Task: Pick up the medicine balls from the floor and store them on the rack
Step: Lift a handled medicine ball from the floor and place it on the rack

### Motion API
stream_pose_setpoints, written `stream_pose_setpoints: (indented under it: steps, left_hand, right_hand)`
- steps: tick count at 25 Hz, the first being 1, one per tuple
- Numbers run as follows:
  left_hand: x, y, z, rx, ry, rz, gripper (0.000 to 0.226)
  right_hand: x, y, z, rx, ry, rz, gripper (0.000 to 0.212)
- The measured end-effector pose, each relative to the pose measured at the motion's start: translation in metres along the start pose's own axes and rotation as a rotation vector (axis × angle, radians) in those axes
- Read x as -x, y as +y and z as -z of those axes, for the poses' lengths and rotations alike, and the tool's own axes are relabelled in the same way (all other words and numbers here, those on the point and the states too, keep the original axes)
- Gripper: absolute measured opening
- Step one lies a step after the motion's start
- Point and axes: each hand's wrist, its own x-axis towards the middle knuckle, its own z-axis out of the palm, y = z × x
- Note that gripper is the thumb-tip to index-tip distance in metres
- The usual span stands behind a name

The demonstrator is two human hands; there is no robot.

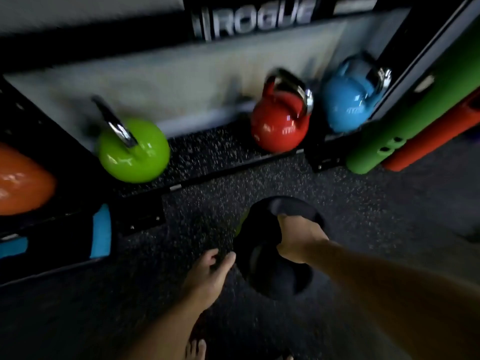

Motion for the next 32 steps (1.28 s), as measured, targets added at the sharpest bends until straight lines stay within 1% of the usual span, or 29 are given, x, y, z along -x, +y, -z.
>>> stream_pose_setpoints:
  steps: [3, 4, 6, 7, 8, 9, 11, 12, 14, 16, 18, 20, 22, 23, 25, 28, 32]
  left_hand:
    - [0.054, 0.082, 0.045, 0.26, 0.093, -0.018, 0.099]
    - [0.077, 0.109, 0.059, 0.361, 0.091, 0.006, 0.097]
    - [0.126, 0.162, 0.087, 0.602, 0.031, 0.073, 0.092]
    - [0.148, 0.186, 0.098, 0.735, -0.003, 0.087, 0.097]
    - [0.168, 0.207, 0.107, 0.864, -0.035, 0.081, 0.104]
    - [0.191, 0.229, 0.119, 0.971, -0.062, 0.042, 0.11]
    - [0.237, 0.268, 0.144, 1.099, -0.052, -0.044, 0.107]
    - [0.259, 0.282, 0.157, 1.132, -0.025, -0.084, 0.105]
    - [0.298, 0.305, 0.185, 1.169, 0.024, -0.166, 0.108]
    - [0.326, 0.322, 0.212, 1.171, 0.086, -0.217, 0.106]
    - [0.356, 0.334, 0.239, 1.177, 0.143, -0.282, 0.099]
    - [0.385, 0.342, 0.263, 1.189, 0.174, -0.352, 0.107]
    - [0.412, 0.343, 0.284, 1.175, 0.212, -0.412, 0.116]
    - [0.424, 0.341, 0.295, 1.189, 0.239, -0.424, 0.116]
    - [0.442, 0.334, 0.316, 1.239, 0.289, -0.422, 0.11]
    - [0.473, 0.317, 0.359, 1.29, 0.359, -0.517, 0.102]
    - [0.525, 0.29, 0.437, 1.296, 0.566, -0.623, 0.091]
  right_hand:
    - [0.053, -0.036, 0.123, 0.016, 0.155, 0.044, 0.04]
    - [0.076, -0.049, 0.164, 0.031, 0.206, 0.071, 0.043]
    - [0.123, -0.076, 0.244, 0.076, 0.3, 0.143, 0.048]
    - [0.144, -0.089, 0.28, 0.102, 0.342, 0.185, 0.044]
    - [0.162, -0.104, 0.312, 0.123, 0.379, 0.218, 0.036]
    - [0.184, -0.12, 0.346, 0.145, 0.418, 0.251, 0.028]
    - [0.227, -0.151, 0.404, 0.219, 0.48, 0.314, 0.023]
    - [0.247, -0.165, 0.428, 0.262, 0.51, 0.346, 0.024]
    - [0.28, -0.189, 0.469, 0.332, 0.569, 0.393, 0.033]
    - [0.306, -0.206, 0.499, 0.371, 0.627, 0.43, 0.031]
    - [0.334, -0.225, 0.524, 0.349, 0.695, 0.49, 0.021]
    - [0.36, -0.246, 0.546, 0.328, 0.75, 0.552, 0.022]
    - [0.381, -0.268, 0.561, 0.335, 0.768, 0.599, 0.027]
    - [0.391, -0.281, 0.568, 0.357, 0.766, 0.624, 0.027]
    - [0.408, -0.311, 0.578, 0.41, 0.764, 0.666, 0.028]
    - [0.444, -0.371, 0.593, 0.505, 0.822, 0.781, 0.032]
    - [0.486, -0.454, 0.607, 0.508, 0.894, 0.963, 0.026]
